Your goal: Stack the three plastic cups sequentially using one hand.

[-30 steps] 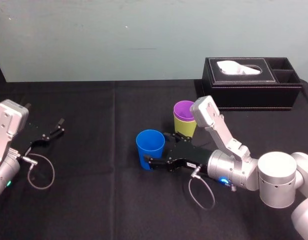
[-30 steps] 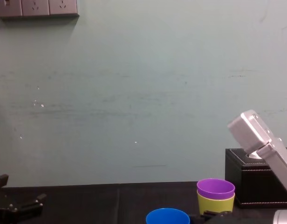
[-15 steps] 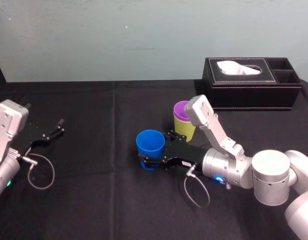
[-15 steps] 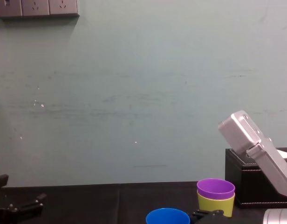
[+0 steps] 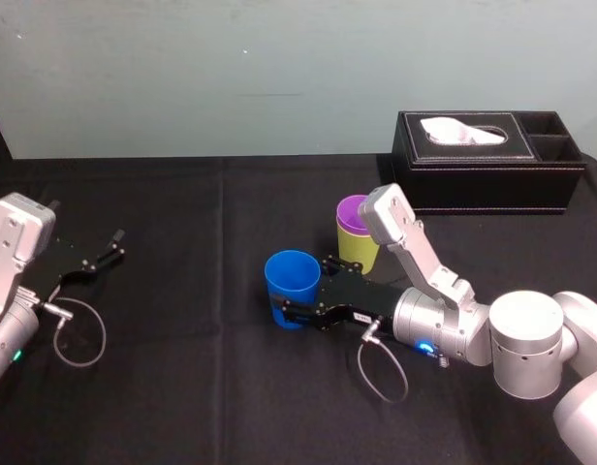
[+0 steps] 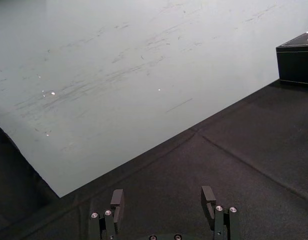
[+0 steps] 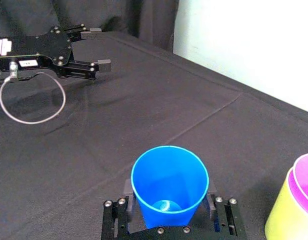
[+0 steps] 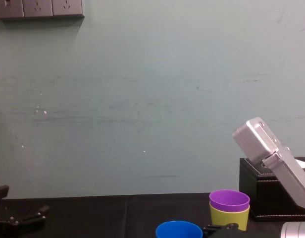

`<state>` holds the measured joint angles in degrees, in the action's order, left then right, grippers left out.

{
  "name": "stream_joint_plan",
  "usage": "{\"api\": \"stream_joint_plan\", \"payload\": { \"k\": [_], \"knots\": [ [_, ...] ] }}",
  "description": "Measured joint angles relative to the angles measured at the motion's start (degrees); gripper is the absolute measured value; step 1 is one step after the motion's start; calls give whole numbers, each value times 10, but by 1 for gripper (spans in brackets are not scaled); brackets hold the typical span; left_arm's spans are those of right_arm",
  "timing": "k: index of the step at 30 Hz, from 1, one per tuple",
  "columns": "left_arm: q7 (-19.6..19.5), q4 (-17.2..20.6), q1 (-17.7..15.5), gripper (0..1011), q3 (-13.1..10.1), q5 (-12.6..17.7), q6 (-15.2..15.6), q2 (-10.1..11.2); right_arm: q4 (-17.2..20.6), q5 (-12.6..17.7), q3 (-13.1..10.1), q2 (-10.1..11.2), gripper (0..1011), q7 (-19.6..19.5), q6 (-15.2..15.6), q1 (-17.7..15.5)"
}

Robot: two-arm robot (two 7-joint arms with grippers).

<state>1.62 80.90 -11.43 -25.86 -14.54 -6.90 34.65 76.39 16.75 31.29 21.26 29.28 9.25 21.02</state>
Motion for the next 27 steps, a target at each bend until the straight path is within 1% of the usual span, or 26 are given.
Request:
{"api": "stream_joint_plan", "payload": {
  "k": [5,17,21,27],
  "knots": [
    [0,0,0,1010,0,0,0,0,1,0,0,0,758,0,0,0],
    [0,0,0,1010,0,0,0,0,1,1,-1,1,717,0,1,-1],
    [0,0,0,1010,0,0,0,0,13,2,-5,5,718,-1,0,-6],
    [0,0,0,1010,0,0,0,0,51,8,-17,19,718,-9,10,-20]
  ]
}}
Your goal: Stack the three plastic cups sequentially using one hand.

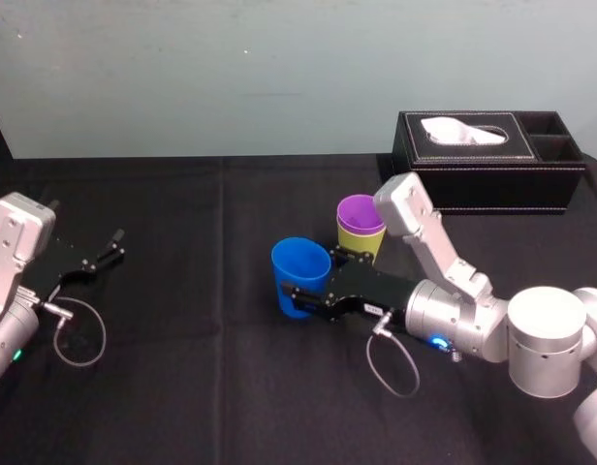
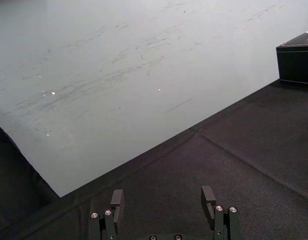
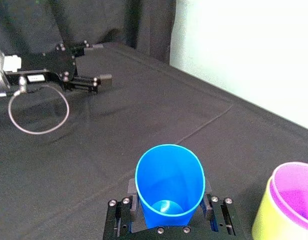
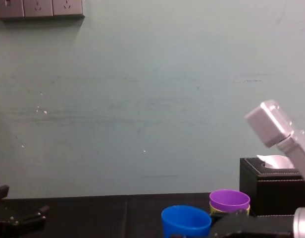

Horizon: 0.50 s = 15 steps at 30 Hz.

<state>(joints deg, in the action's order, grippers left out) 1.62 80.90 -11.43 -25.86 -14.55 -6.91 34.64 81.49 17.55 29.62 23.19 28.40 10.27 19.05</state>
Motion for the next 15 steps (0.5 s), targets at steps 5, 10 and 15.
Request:
{"api": "stream_joint_plan", "payload": {
  "k": [5,10,15],
  "knots": [
    [0,0,0,1010,0,0,0,0,46,6,-14,18,718,-10,19,-12],
    [0,0,0,1010,0,0,0,0,82,15,-28,31,718,-17,36,-16],
    [0,0,0,1010,0,0,0,0,109,25,-43,41,717,-24,49,-15]
  ]
}}
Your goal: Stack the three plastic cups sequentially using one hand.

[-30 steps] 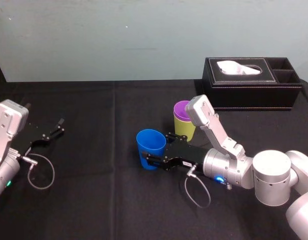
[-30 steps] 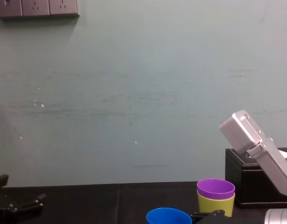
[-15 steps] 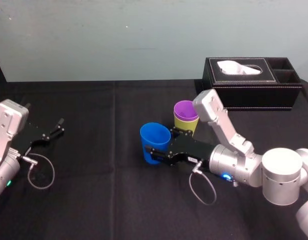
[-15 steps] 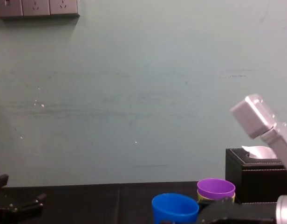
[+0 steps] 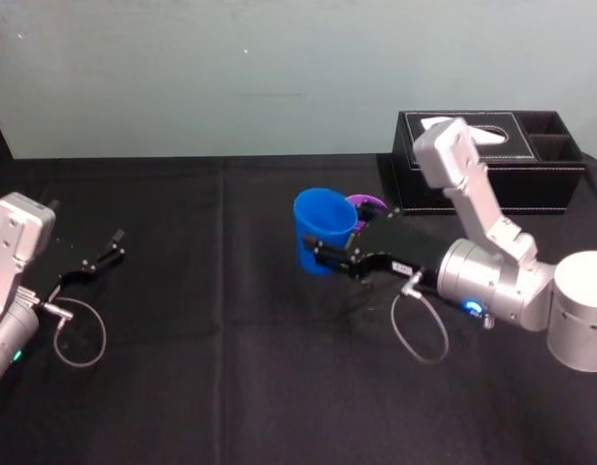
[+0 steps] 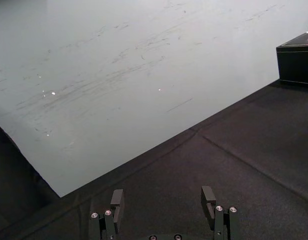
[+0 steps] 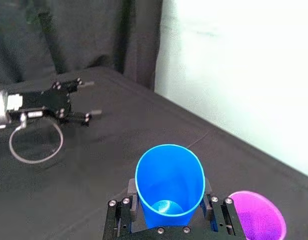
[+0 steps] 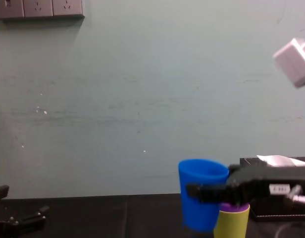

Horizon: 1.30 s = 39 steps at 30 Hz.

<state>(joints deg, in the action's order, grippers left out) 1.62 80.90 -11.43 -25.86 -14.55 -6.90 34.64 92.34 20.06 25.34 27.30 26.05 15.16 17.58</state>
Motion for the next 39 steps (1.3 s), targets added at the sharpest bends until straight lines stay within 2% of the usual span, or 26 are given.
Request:
{"api": "stream_joint_plan", "payload": {
  "k": [15,25,39],
  "knots": [
    [0,0,0,1010,0,0,0,0,13,27,-30,12,718,-17,16,21],
    [0,0,0,1010,0,0,0,0,-21,32,-35,11,718,-25,16,38],
    [0,0,0,1010,0,0,0,0,-76,23,-25,-4,718,-27,15,65]
  ]
}}
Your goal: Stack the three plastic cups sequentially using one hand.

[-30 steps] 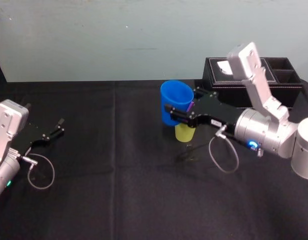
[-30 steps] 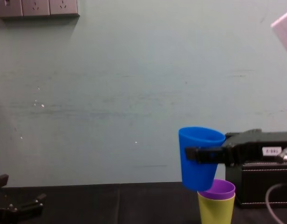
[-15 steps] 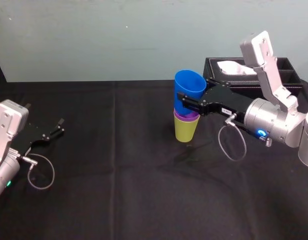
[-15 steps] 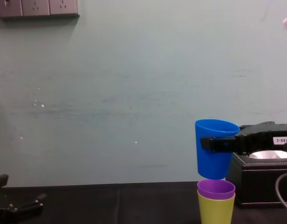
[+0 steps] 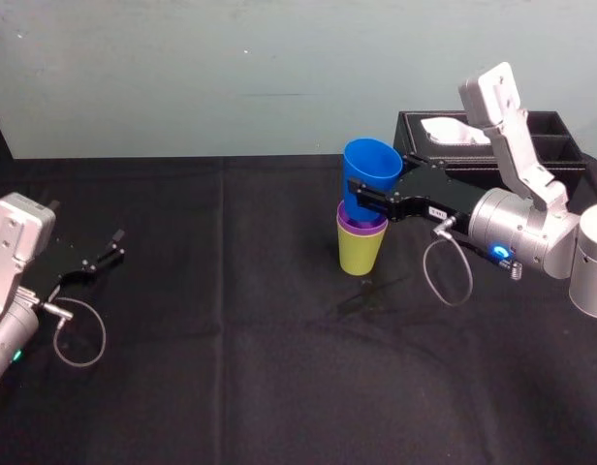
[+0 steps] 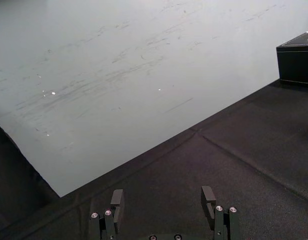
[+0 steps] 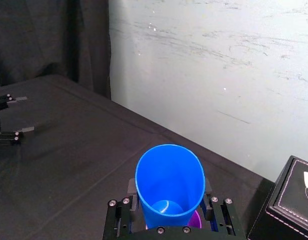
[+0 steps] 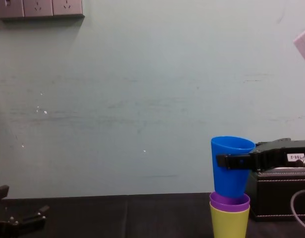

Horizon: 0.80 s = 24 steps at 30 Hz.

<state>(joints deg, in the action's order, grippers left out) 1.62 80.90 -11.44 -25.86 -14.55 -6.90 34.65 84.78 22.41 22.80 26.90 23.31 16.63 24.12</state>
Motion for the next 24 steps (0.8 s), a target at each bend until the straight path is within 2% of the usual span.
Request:
{"api": "stream_joint_plan", "payload": {
  "k": [24],
  "knots": [
    [0,0,0,1010,0,0,0,0,-38,-9,1,-15,718,0,-5,9]
  ]
}}
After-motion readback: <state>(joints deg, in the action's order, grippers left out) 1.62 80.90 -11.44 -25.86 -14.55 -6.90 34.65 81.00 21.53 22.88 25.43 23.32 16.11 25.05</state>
